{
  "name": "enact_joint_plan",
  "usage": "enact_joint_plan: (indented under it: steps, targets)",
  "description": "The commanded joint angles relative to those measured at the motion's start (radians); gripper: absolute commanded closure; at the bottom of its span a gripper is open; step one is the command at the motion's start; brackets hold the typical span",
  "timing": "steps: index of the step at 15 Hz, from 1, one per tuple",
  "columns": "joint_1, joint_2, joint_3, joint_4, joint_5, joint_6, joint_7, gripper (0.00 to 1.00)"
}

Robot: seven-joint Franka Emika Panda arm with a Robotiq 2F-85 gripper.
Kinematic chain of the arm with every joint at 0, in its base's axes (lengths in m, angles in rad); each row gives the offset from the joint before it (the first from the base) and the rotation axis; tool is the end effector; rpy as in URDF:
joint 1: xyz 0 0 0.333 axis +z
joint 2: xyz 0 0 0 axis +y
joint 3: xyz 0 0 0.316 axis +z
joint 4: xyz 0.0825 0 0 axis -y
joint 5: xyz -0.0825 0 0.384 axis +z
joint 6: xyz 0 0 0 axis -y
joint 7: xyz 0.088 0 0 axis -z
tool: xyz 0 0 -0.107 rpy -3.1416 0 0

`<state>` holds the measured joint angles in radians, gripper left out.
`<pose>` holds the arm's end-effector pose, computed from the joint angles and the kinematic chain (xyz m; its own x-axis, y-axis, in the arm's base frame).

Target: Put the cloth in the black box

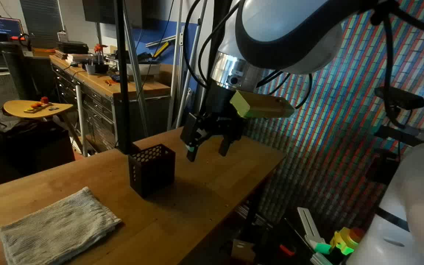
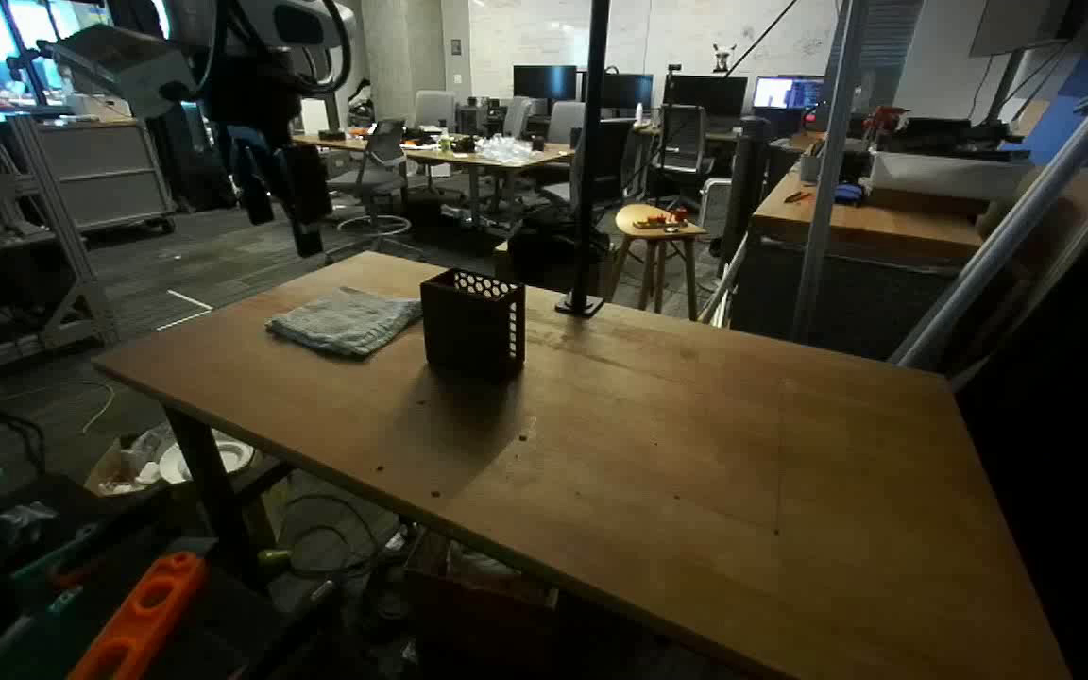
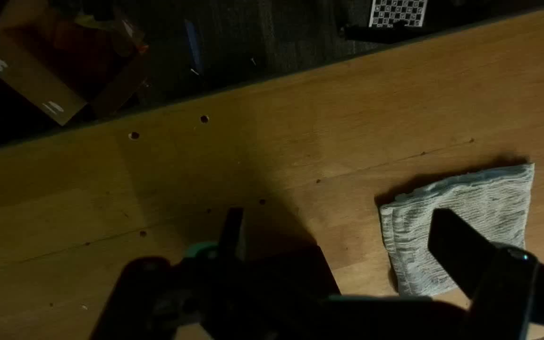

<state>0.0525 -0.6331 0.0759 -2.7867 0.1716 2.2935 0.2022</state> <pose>0.3449 0.0462 0.4000 0.9744 -0.1944 0.1125 -0.1805 -0.9758 -0.1232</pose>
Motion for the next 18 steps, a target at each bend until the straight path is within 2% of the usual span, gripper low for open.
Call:
enact_joint_plan:
  steps: [1,12,15,18]
  targets:
    - [-0.001,0.0,0.001,0.004,0.0,-0.003,-0.001,0.0]
    - [-0.001,-0.001,0.001,0.005,0.0,-0.003,-0.001,0.0]
    - [0.02,0.076,0.031,0.064,0.005,0.011,0.015,0.0]
    - [0.049,0.228,0.084,0.187,-0.004,0.043,0.028,0.0]
